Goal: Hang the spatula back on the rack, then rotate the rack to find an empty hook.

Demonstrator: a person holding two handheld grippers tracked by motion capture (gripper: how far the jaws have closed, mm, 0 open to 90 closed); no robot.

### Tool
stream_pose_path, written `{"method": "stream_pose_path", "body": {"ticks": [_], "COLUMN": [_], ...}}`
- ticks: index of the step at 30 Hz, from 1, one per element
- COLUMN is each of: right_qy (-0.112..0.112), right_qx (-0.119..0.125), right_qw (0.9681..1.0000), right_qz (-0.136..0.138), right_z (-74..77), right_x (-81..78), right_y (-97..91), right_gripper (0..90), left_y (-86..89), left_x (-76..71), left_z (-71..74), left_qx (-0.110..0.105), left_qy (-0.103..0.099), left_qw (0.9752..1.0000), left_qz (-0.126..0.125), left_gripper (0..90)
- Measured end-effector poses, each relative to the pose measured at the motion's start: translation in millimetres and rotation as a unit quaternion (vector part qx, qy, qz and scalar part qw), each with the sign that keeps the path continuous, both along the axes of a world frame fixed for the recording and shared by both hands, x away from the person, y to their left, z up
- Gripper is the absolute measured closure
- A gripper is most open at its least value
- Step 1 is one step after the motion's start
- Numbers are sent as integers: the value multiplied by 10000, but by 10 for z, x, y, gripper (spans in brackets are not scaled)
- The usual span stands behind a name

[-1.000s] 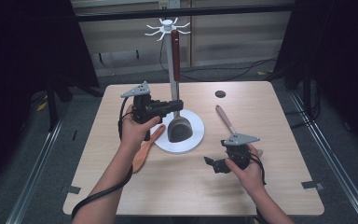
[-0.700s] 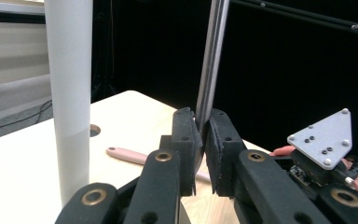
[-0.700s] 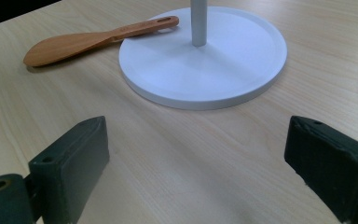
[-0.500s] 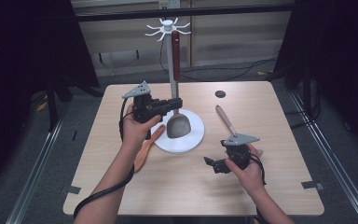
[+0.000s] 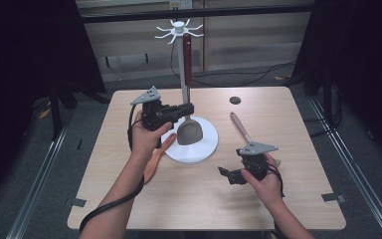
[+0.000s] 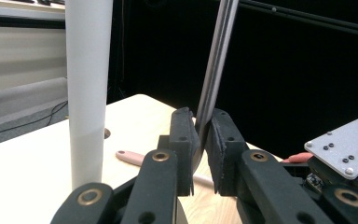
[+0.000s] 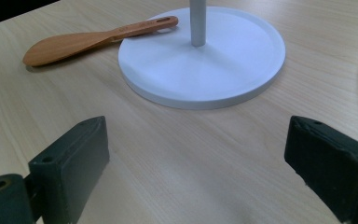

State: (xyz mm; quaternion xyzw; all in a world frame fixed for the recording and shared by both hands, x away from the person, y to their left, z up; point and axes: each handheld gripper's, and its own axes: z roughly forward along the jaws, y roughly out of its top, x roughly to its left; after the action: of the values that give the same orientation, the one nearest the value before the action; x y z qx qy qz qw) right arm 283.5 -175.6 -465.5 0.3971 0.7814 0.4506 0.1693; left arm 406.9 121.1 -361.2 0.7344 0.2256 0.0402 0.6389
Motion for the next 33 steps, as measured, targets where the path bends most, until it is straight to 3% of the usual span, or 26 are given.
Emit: {"method": "stream_pose_path", "body": {"ticks": [7, 19, 22, 26, 33], "right_qy": [-1, 1, -1, -24, -28], "right_qx": [7, 35, 24, 22, 36], "right_qw": [10000, 10000, 10000, 10000, 10000], "right_qz": [-2, -33, -28, -35, -17], "right_z": [3, 16, 12, 27, 37], "right_x": [-1, -6, -11, -16, -10], "right_y": [-11, -23, -24, -41, -22], "right_gripper": [60, 60, 60, 60, 60], "left_y": [-10, -23, -15, -11, 72], "left_x": [15, 17, 8, -13, -67], "left_z": [-1, 11, 28, 49, 166], "left_qx": [-119, -63, -17, -49, 56], "left_qy": [19, -17, -125, -130, -353], "left_qw": [9999, 10000, 9999, 9998, 9988], "left_qz": [2, 50, 99, 168, 321], "left_gripper": [790, 731, 686, 678, 663]}}
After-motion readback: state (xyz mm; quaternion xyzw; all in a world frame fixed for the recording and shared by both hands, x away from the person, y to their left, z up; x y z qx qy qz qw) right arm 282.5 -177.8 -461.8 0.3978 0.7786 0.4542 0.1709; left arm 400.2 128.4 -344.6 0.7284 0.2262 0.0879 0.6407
